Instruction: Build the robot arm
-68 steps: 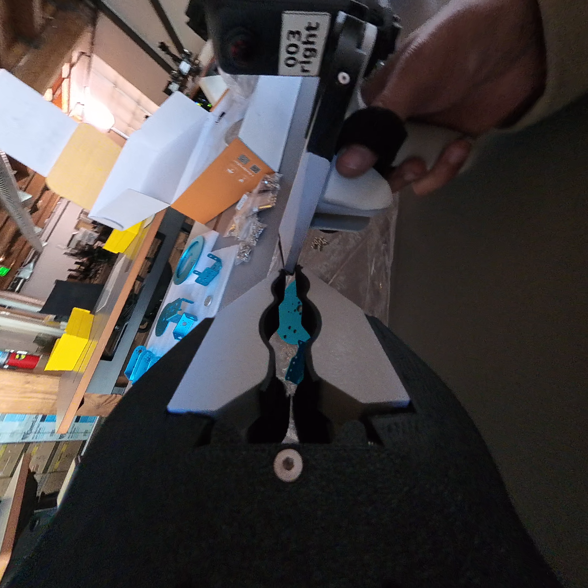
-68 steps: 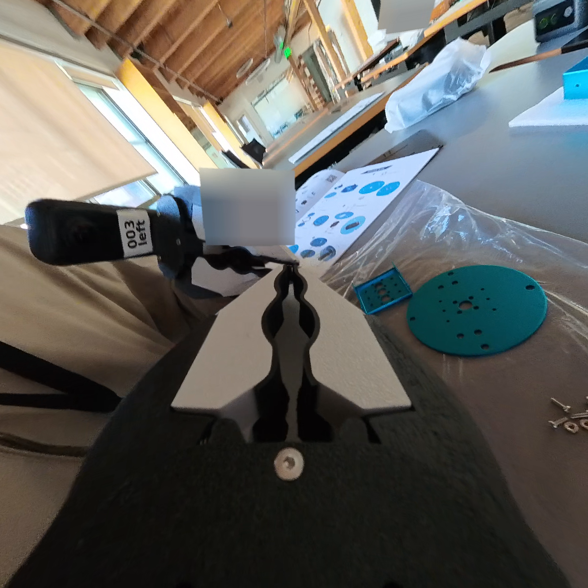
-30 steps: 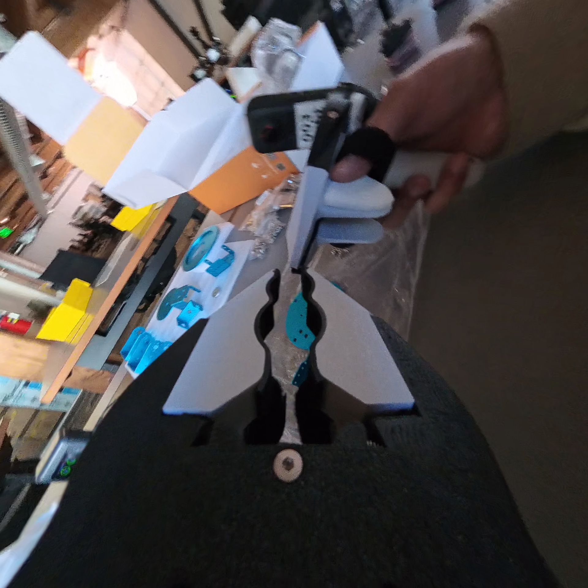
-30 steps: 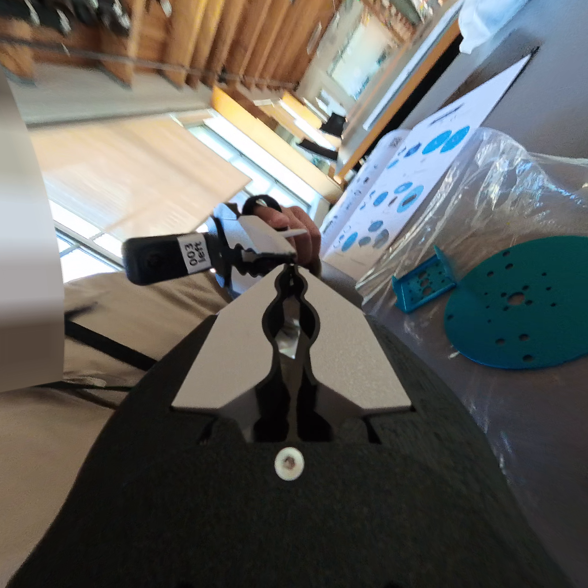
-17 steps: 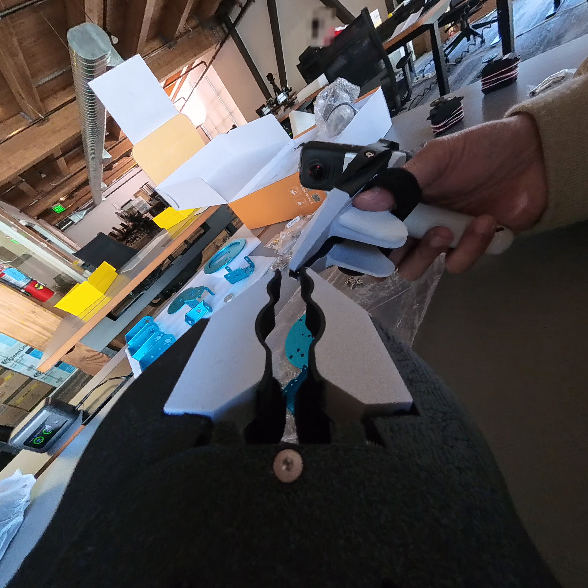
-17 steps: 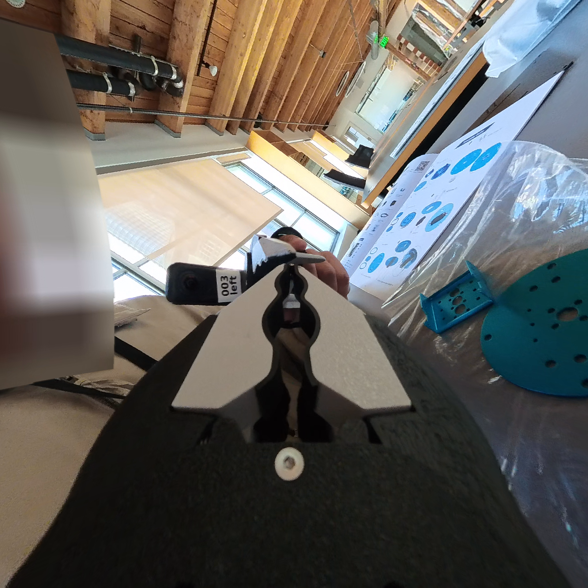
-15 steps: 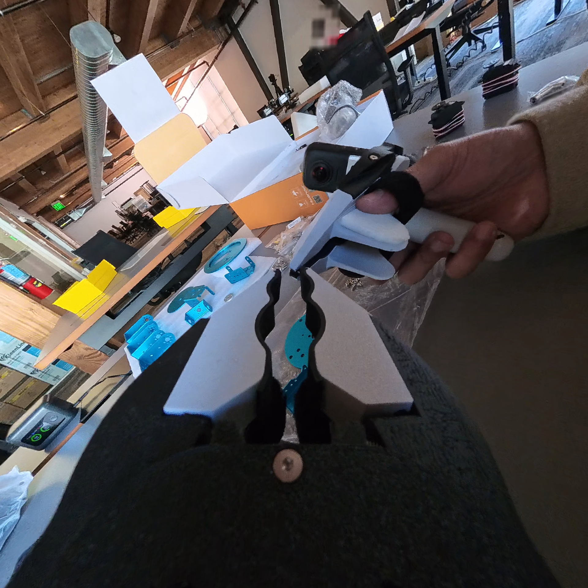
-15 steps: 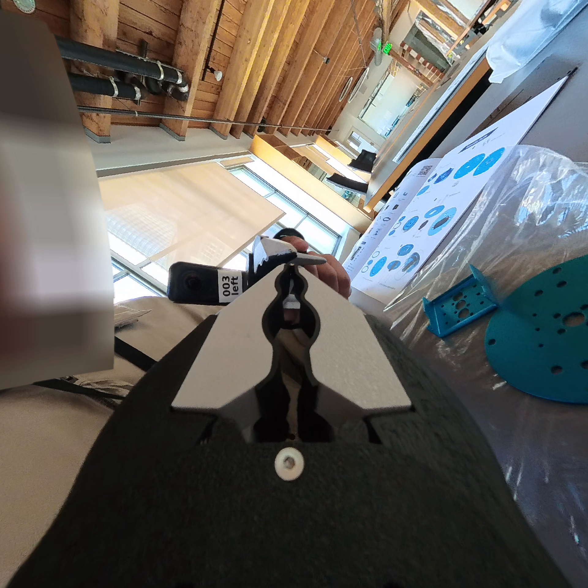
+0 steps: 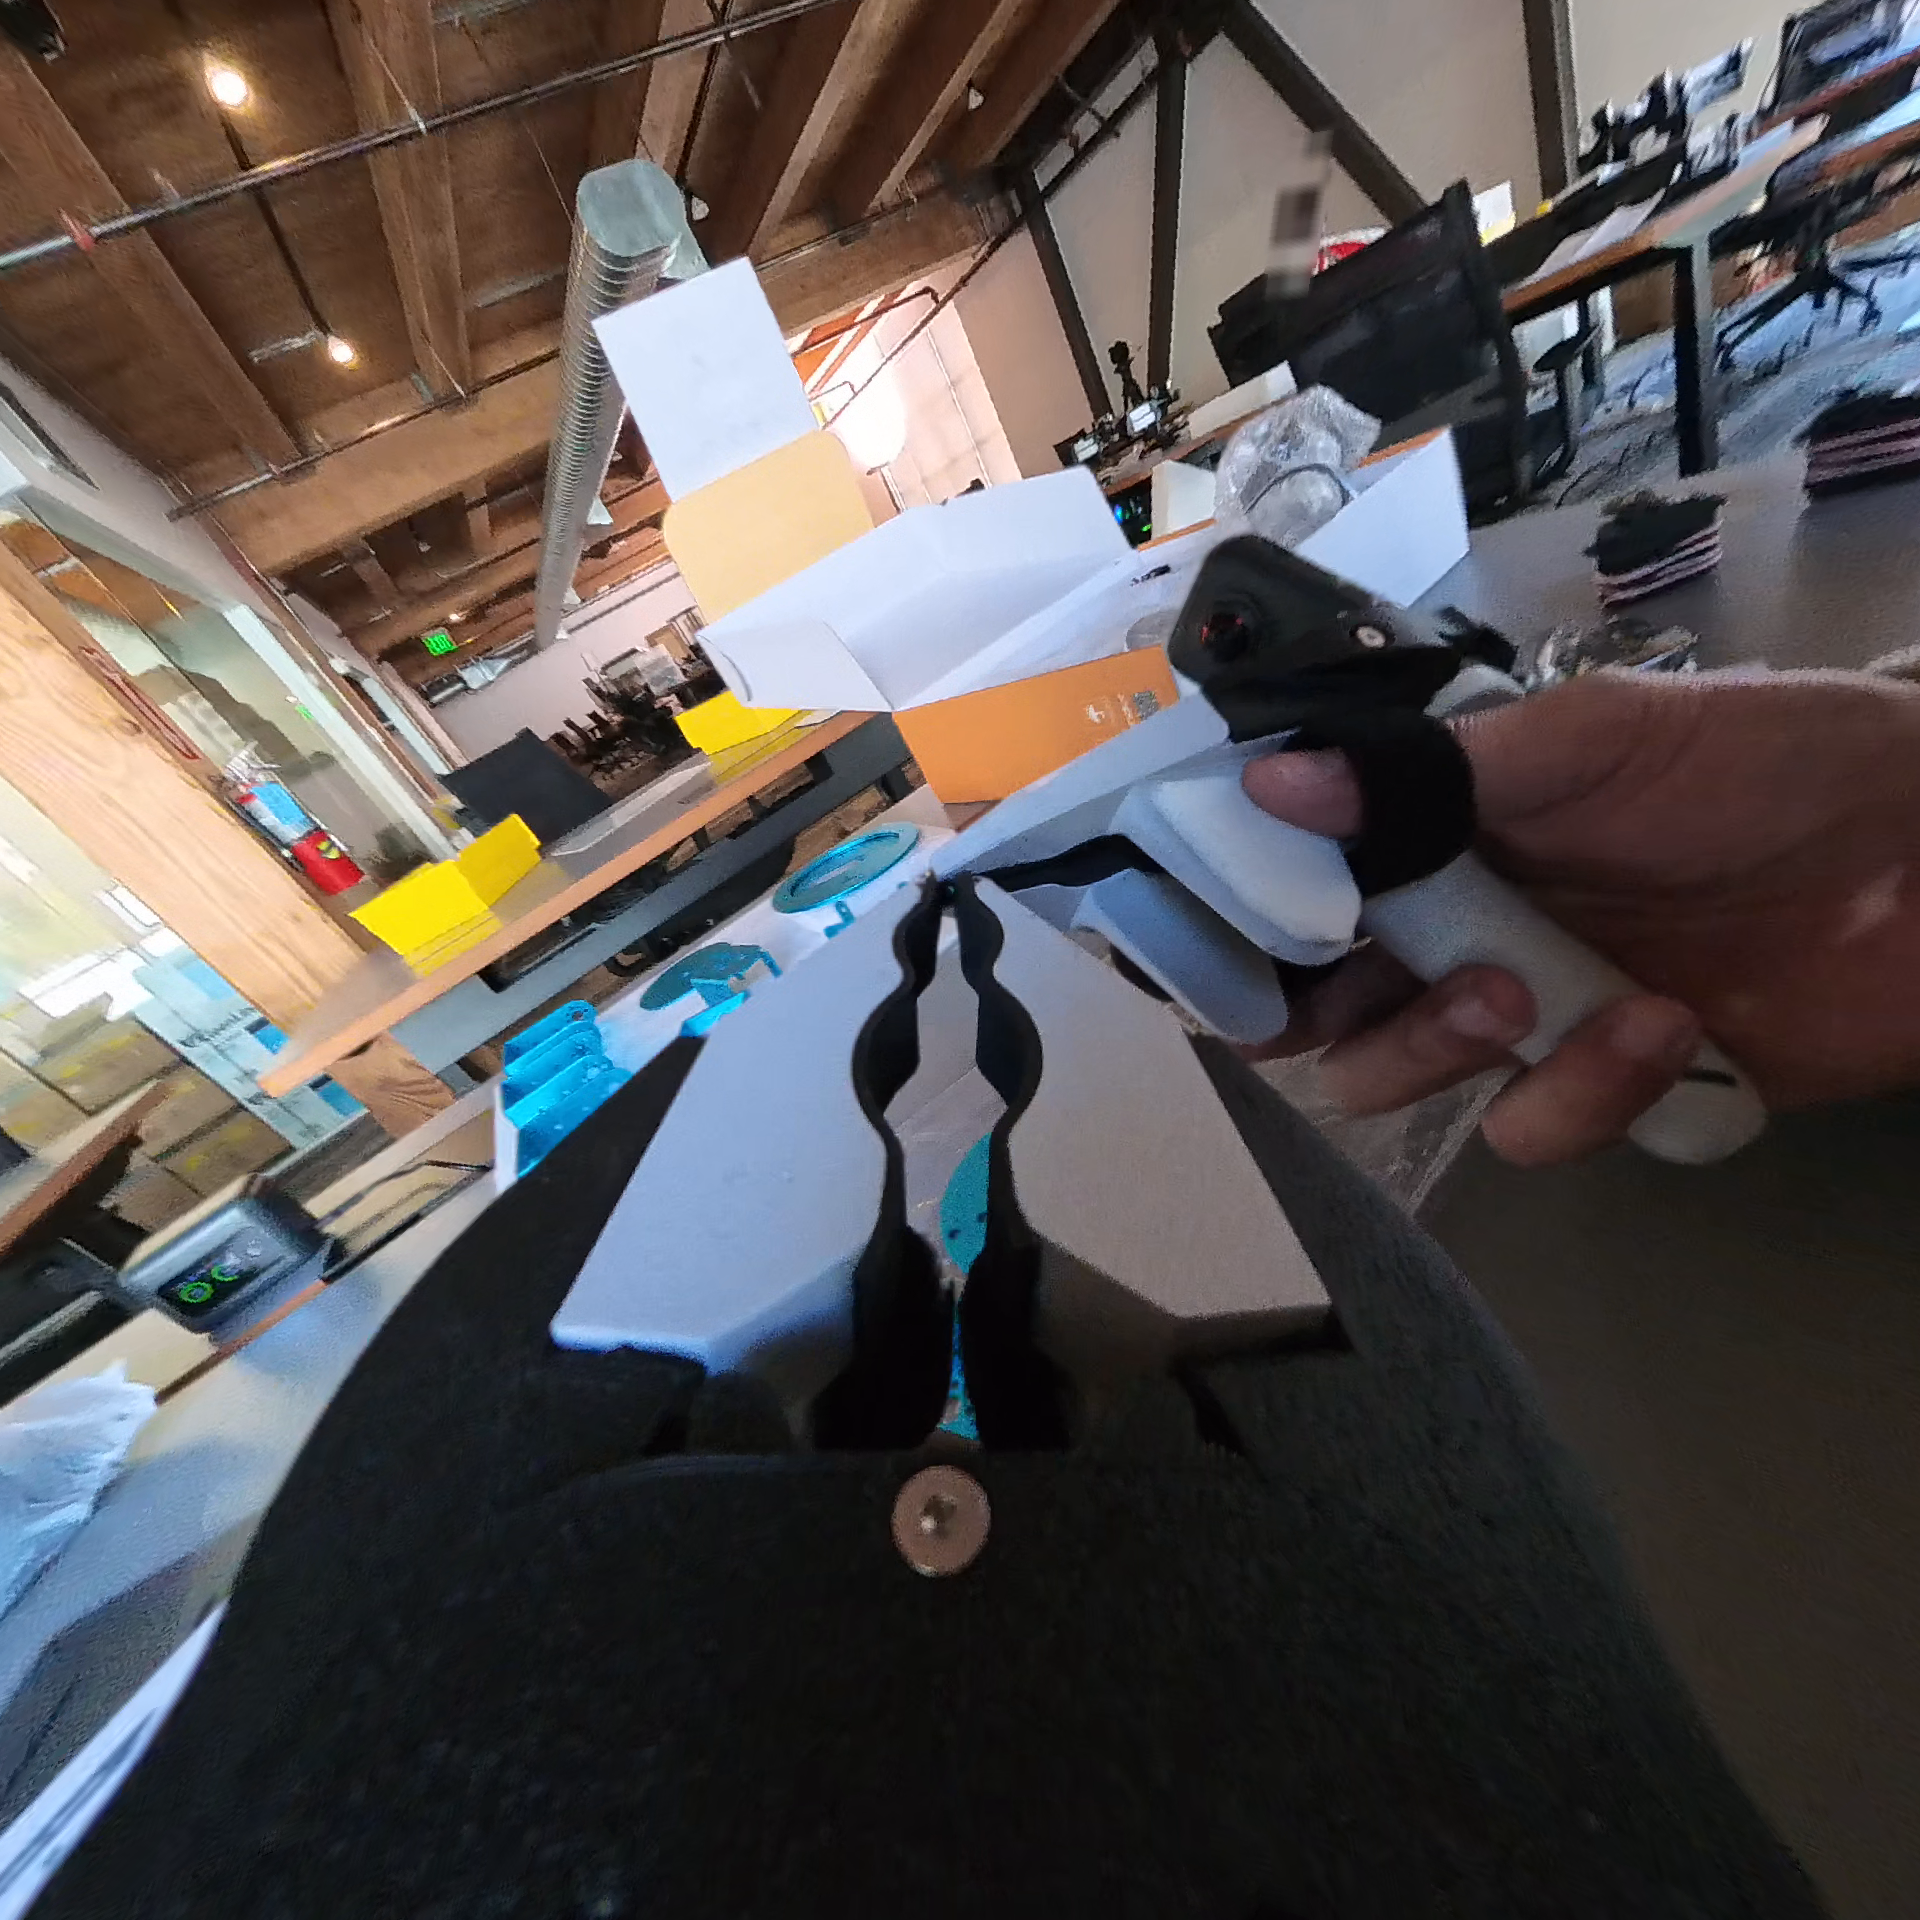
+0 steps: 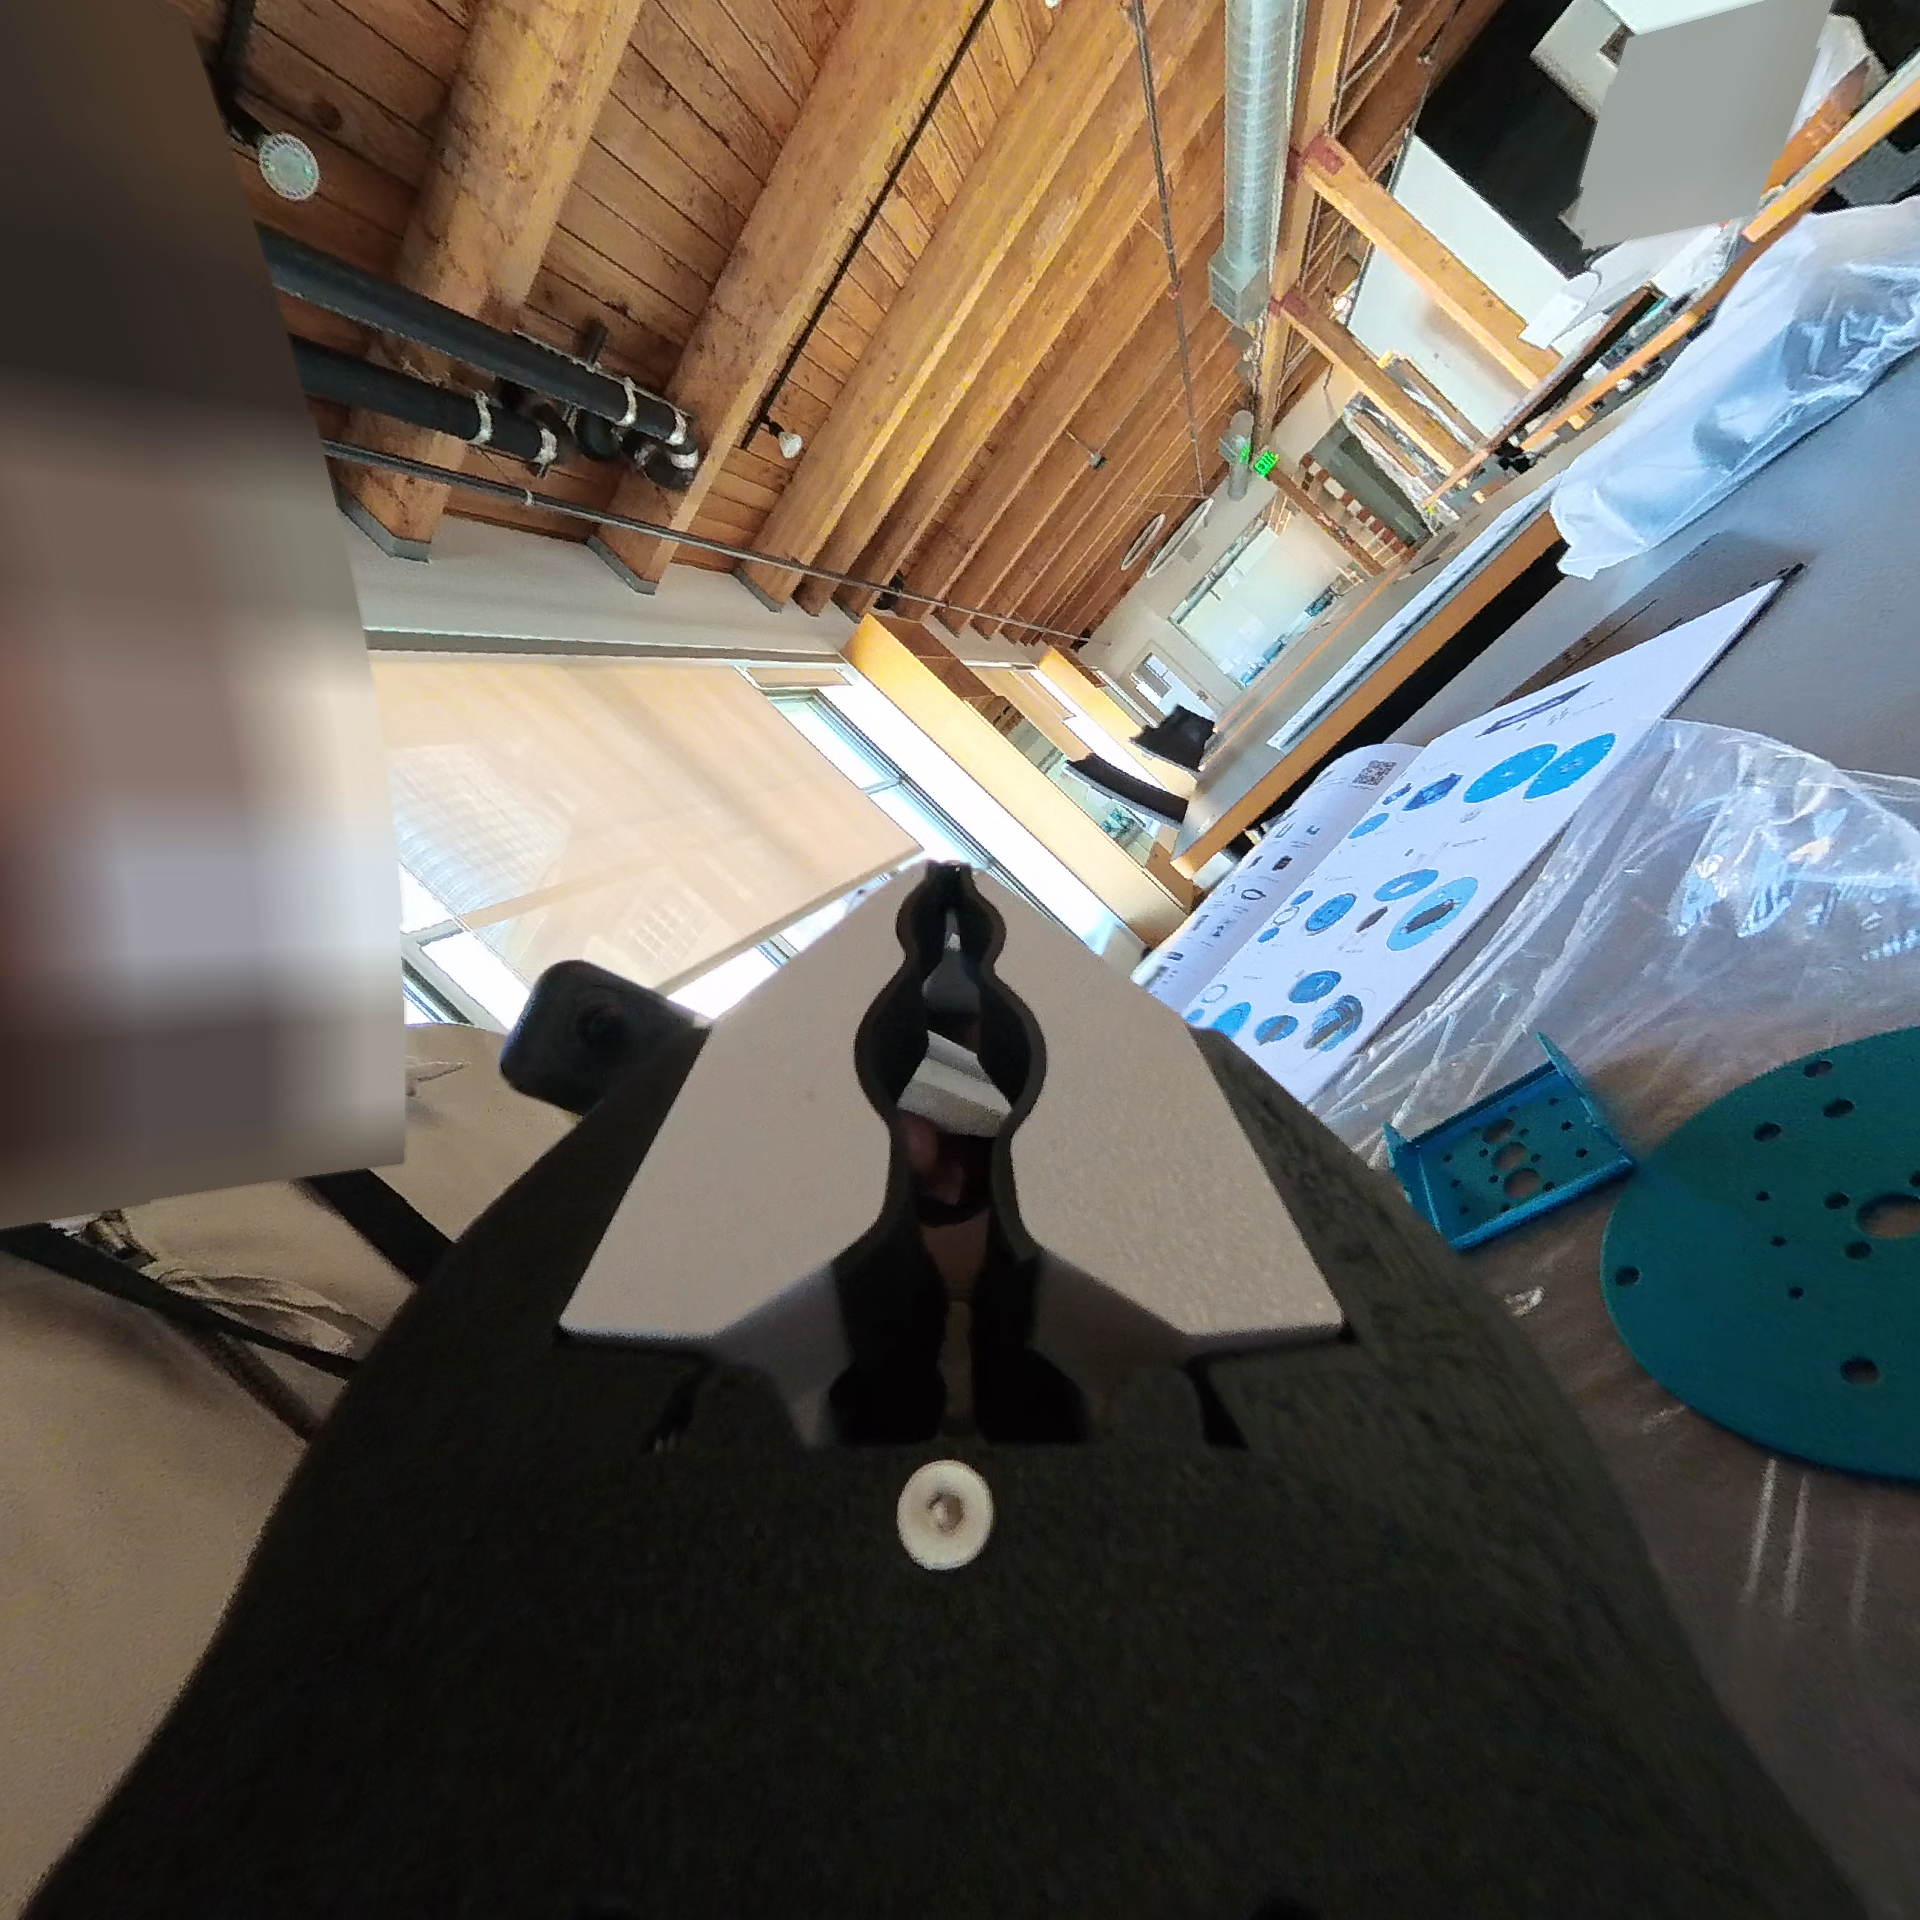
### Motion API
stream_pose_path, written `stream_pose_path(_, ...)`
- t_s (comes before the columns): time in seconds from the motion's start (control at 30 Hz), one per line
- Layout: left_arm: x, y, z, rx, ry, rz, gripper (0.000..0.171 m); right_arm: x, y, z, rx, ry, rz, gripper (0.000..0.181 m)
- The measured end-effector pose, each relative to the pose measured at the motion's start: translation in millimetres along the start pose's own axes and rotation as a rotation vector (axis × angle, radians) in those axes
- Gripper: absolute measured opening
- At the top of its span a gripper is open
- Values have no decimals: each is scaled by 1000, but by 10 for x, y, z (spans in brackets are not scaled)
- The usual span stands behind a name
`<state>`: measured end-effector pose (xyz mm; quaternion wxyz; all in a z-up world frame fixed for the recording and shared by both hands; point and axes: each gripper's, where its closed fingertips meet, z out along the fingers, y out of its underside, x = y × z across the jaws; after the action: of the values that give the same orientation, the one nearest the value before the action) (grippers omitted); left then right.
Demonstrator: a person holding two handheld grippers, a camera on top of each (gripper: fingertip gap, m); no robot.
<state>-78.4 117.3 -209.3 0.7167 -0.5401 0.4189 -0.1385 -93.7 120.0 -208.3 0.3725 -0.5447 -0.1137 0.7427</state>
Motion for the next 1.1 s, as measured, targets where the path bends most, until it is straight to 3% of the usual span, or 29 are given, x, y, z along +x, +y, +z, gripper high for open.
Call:
stream_pose_path(0.13, -8, -94, -21, 41, 6, -44, 0, -91, -32, 17, 45, -83, 40, 0)
stream_pose_path(0.47, -30, -48, -17, 13, -91, 107, 0, -52, -25, 31, 43, -77, 54, 0)
stream_pose_path(0.6, -74, -29, -6, -2, -166, 174, 14, -22, -28, 14, 36, -41, 2, 0)
stream_pose_path(0.8, 24, -8, 30, -4, -111, 185, 13, -35, 4, 19, -2, -35, -47, 0)
stream_pose_path(1.1, 84, 26, -23, 8, -35, 190, 0, -14, 66, -50, -179, 40, -172, 0)
